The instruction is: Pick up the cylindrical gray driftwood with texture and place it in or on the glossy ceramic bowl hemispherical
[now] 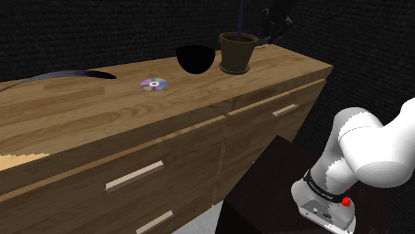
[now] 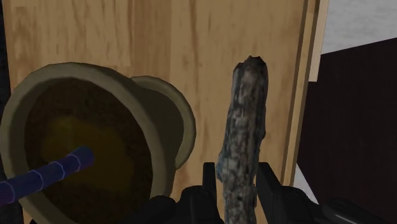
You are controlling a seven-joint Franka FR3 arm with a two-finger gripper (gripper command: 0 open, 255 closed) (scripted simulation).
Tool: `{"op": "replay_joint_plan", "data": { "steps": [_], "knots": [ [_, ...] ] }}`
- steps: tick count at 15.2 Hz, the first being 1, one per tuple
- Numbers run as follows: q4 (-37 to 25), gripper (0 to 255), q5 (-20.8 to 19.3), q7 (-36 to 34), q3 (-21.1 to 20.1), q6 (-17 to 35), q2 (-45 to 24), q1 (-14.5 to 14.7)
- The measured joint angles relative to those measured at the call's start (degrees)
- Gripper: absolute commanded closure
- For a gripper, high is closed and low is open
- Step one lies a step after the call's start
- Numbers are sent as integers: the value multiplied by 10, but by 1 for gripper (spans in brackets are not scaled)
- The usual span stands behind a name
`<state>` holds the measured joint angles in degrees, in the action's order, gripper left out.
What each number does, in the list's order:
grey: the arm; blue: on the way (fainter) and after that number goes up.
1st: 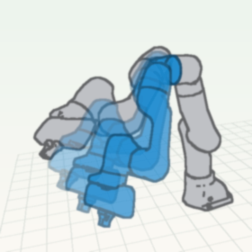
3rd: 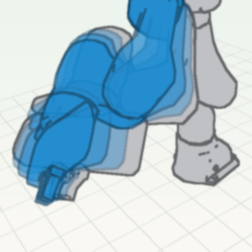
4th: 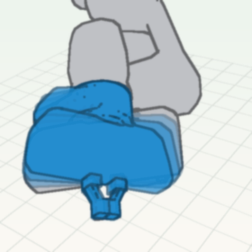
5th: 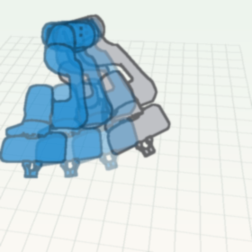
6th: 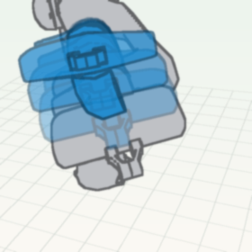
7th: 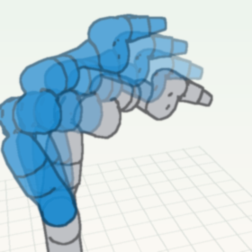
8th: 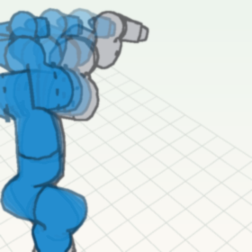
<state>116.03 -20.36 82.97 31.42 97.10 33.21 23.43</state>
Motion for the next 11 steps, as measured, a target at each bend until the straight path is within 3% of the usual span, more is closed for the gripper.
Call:
{"op": "replay_joint_plan", "data": {
  "steps": [11],
  "knots": [
    [-170,255,107,-3,38,36,-230,68]
  ]
}}
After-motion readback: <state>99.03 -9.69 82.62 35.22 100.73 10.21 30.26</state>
